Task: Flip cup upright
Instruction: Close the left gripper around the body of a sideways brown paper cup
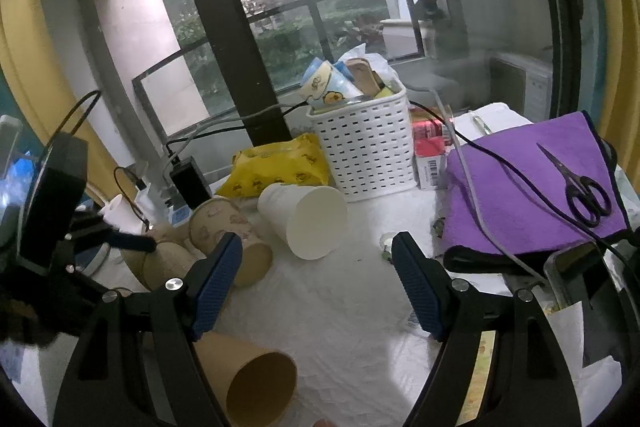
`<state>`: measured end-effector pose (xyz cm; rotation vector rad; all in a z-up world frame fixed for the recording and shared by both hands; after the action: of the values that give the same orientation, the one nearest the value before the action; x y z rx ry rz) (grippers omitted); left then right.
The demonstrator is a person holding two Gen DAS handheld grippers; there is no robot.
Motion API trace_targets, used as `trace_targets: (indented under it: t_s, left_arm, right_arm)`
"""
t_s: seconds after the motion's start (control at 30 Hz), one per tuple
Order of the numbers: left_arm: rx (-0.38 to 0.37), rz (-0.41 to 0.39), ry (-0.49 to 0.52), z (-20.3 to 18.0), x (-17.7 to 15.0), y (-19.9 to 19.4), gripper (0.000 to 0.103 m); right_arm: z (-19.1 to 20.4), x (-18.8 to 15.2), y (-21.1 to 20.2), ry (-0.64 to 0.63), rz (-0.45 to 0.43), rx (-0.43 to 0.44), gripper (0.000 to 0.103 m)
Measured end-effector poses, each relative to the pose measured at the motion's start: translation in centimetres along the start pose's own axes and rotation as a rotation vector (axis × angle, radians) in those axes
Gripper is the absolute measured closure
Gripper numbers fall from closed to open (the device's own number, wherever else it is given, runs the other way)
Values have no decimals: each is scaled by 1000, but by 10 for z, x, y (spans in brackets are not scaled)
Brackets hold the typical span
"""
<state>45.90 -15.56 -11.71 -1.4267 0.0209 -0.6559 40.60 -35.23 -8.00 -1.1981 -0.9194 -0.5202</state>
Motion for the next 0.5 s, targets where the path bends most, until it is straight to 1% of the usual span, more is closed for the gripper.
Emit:
trace_targets:
  t_s: [0.03, 0.1, 0.17, 0.2, 0.23, 0.3, 0.37, 0.4, 0.5]
  left_arm:
    - [11, 16, 72, -2, 1, 3, 27]
    - [8, 49, 204, -6, 0, 12, 27]
    - [31, 65, 276, -6, 1, 17, 27]
    - [31, 69, 298, -7, 2, 18, 27]
    - [13, 77, 326, -7, 3, 17, 27]
    - [2, 76, 388, -6, 3, 14, 27]
    - [13, 83, 443, -4, 2, 15, 27]
    - [20, 88, 459, -2, 3, 17, 27]
    - [6, 108, 501, 0, 2, 25, 27]
  right_arm:
    - [0, 0, 0, 0, -1, -2, 23]
    - [-1, 0, 1, -1, 1, -4, 23]
    - [-2, -1, 2, -2, 5, -6, 23]
    - [-2, -1, 2, -2, 6, -6, 23]
    - [-2, -1, 3, -2, 8, -8, 23]
    - [-2, -2, 3, -3, 12, -11, 23]
    - [-3, -3, 3, -1, 15, -12, 23]
    - [-3, -3, 3, 0, 16, -12, 23]
    - [-2, -3, 2, -3, 15, -9, 23]
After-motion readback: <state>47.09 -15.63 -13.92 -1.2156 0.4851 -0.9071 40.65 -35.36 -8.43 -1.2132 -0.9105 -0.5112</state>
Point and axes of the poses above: each gripper's, at about its wrist camera, not at the fingertips, and y roughly the way its jaws point, z to its left, x to its top, the point moved 4 cm from there along y, roughly the way its jaws point, and after that the axes turned 13 degrees about -y, right-handed, at the moved point
